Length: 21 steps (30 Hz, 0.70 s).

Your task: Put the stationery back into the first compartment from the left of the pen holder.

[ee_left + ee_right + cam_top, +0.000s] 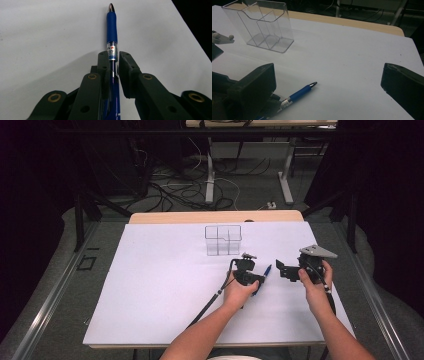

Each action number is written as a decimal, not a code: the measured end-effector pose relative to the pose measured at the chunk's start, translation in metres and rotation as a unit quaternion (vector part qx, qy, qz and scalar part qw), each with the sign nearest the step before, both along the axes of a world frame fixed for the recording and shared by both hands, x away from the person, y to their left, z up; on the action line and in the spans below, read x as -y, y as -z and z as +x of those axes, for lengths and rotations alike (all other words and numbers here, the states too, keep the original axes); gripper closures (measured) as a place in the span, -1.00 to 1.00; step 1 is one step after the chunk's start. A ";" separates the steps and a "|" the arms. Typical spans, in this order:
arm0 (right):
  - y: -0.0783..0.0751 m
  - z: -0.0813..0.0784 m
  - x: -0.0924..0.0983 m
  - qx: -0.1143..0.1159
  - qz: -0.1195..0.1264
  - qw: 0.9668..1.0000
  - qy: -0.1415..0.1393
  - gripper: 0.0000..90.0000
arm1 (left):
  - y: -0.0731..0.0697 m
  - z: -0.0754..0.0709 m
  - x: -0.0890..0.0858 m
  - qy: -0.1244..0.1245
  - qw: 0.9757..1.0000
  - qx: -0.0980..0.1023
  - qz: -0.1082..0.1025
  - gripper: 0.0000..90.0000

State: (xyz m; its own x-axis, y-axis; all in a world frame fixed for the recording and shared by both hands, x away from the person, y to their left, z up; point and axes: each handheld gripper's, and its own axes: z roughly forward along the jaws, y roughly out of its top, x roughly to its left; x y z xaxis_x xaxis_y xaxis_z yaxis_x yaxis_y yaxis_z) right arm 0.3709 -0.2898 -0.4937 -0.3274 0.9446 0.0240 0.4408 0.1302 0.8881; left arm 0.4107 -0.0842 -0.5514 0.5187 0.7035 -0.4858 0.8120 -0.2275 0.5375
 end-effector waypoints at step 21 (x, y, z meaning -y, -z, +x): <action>-0.002 -0.002 -0.006 -0.009 0.003 1.000 -0.008 -1.00 | -0.028 -0.002 -0.047 -0.034 0.998 0.028 -0.050 0.77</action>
State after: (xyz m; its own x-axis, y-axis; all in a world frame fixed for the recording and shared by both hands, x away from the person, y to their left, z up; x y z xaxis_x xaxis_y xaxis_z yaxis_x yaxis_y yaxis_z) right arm 0.3694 -0.2833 -0.4914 -0.3416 0.9391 0.0360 0.4552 0.1318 0.8806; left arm 0.4084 -0.0374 -0.5233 0.4996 0.6875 -0.5269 0.7920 -0.1163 0.5993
